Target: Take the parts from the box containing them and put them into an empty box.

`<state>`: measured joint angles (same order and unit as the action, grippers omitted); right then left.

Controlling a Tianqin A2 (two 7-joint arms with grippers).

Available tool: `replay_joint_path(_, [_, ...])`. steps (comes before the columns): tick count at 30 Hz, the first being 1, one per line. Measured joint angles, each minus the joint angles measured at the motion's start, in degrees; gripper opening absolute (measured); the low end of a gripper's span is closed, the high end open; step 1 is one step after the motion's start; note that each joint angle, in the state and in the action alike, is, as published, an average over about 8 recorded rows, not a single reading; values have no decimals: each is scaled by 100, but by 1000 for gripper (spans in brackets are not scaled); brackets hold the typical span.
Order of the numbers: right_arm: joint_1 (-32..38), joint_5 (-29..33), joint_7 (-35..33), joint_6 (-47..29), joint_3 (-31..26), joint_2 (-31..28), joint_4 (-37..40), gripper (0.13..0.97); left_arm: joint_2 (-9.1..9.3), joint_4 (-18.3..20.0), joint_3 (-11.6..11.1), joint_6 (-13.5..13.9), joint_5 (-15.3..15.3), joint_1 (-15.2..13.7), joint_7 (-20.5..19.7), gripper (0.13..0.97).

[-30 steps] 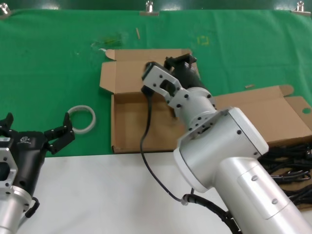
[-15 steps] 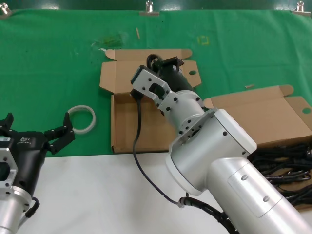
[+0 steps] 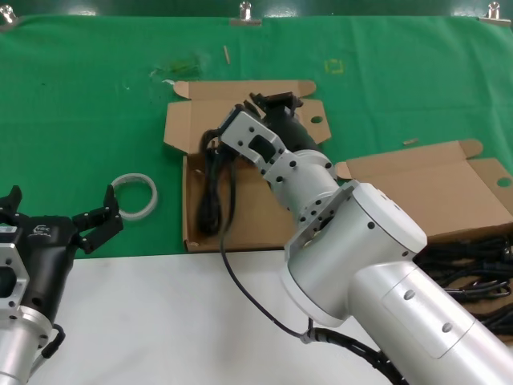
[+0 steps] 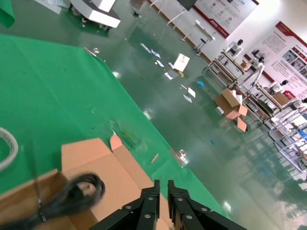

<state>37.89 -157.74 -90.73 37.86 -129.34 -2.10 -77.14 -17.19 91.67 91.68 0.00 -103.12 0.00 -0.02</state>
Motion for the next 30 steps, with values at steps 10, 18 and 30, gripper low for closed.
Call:
replay_joint_path(10, [0,0,1,0,0,-156,1,240,0,0,0,0,0,0,0,965])
replay_joint_path(18, [-9,13,20,-9,8,-182,-2,365,0,0,0,0,0,0,0,965])
replay_joint_path(30, [-386,554,919,-384,383,-182,-147,642,0,0,0,0,0,0,0,965])
